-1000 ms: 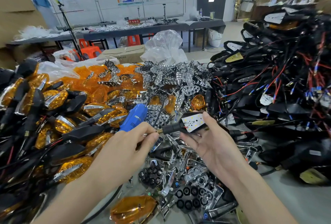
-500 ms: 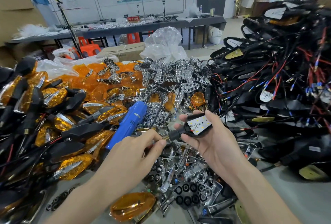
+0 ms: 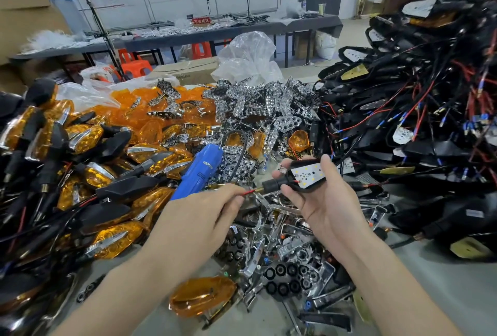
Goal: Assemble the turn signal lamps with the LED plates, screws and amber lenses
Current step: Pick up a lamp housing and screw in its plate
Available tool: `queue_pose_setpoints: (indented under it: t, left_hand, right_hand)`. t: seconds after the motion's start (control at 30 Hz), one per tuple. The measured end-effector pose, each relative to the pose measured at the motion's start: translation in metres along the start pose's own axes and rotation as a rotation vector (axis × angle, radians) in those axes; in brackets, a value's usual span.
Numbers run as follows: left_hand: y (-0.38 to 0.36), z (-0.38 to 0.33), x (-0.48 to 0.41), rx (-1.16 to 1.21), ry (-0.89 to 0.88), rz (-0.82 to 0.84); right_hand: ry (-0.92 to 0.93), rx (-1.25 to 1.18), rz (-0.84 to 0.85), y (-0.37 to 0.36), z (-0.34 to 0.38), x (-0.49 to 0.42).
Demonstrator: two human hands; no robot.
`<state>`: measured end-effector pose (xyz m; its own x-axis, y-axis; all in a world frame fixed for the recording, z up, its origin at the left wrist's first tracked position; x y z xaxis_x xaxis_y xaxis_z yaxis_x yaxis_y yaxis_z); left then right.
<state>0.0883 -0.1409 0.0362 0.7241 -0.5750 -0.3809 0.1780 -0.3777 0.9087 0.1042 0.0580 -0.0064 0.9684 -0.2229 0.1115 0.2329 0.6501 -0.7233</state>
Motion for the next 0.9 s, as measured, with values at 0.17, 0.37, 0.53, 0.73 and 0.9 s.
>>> queue_pose_setpoints:
  t: [0.17, 0.37, 0.53, 0.73, 0.9]
  left_hand:
    - [-0.002, -0.004, 0.008, -0.085, -0.243, -0.058]
    - [-0.024, 0.008, 0.024, 0.033, -0.255, 0.507]
    - [-0.023, 0.011, 0.026, -0.009, -0.270, 0.475]
    - [-0.005, 0.008, 0.017, 0.092, -0.169, 0.391]
    - [0.026, 0.008, -0.001, 0.747, 0.166, -0.057]
  right_hand:
    - [-0.015, -0.056, -0.104, 0.011, 0.004, -0.003]
    - [-0.048, -0.053, -0.102, 0.011, 0.000, -0.005]
    - [-0.056, -0.046, -0.068, 0.012, 0.000, -0.004]
    - [-0.078, -0.051, -0.023, 0.008, 0.000, -0.001]
    - [-0.067, -0.037, 0.039, 0.000, 0.002, 0.004]
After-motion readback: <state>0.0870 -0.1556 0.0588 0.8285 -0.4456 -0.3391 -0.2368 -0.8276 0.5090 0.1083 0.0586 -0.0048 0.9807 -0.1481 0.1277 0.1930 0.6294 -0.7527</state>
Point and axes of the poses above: each hand's wrist, its own x-axis away from the middle knuckle, its own y-axis out of the back of the hand, z = x × y, the point moved 4 cm from there along -x, towards the middle knuckle, and after that the axes turned 1 degree about x, right-handed, at the moved point
